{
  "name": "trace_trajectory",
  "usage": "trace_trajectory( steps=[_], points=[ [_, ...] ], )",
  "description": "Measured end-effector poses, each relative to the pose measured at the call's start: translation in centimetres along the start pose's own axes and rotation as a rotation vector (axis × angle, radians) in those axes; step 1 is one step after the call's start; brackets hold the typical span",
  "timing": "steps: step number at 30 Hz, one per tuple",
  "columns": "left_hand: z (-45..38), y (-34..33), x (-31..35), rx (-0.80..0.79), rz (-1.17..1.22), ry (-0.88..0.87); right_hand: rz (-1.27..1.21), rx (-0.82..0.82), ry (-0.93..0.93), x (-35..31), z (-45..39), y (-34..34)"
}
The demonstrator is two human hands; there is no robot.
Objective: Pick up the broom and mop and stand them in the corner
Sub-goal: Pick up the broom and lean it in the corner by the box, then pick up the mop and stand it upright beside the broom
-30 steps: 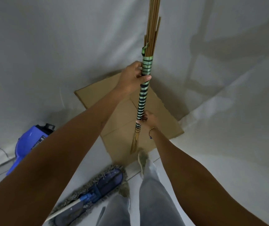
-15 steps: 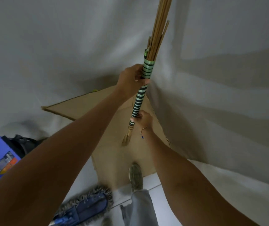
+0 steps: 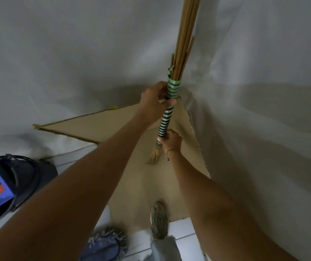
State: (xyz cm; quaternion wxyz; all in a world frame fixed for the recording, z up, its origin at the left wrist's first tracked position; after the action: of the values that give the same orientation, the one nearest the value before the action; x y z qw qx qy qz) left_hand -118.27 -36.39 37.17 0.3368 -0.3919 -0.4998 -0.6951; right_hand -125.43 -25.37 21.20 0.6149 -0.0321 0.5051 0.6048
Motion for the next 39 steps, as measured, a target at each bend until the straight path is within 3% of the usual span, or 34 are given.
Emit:
trace_trajectory(
  steps=[12,17,21,24,29,34,39],
  points=[
    [-1.4,-2.8,-1.7,0.036,-0.077,-0.013,0.016,0.007,-0.159,1.2,-2.7,-0.2],
    [0.7,-2.4,-1.6,0.08,-0.104,-0.009,-0.019,0.053,-0.132,1.1,0.4,1.1],
    [4.6,1.2,-2.7,0.104,-0.01,0.127,0.052,-0.017,-0.051,0.5,5.5,2.4],
    [9.8,7.1,-3.9,0.182,-0.138,0.163,0.083,-0.126,0.026,0.2,11.7,3.3],
    [21.5,14.6,-6.0,0.153,-0.462,0.178,0.522,-0.328,0.381,-0.9,23.7,1.7],
    [36.9,21.2,-11.4,-0.065,-0.554,0.35,0.893,-0.569,0.62,-0.1,37.8,-3.8],
    [52.0,28.7,-13.5,-0.007,-0.568,0.411,0.947,-0.606,0.756,-0.6,52.2,-7.0]
  ],
)
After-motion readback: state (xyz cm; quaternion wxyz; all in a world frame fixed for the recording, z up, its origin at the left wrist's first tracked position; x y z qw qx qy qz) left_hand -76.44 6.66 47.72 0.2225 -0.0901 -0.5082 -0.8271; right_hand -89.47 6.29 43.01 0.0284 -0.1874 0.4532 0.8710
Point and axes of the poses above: each hand's wrist, its own z-axis away from the middle knuckle, its own y-axis out of the back of the hand, x = y × z, the point moved 8 cm from there along -z, towards the middle knuckle, and after that the axes turned 9 degrees about x, right-handed, at the moved point
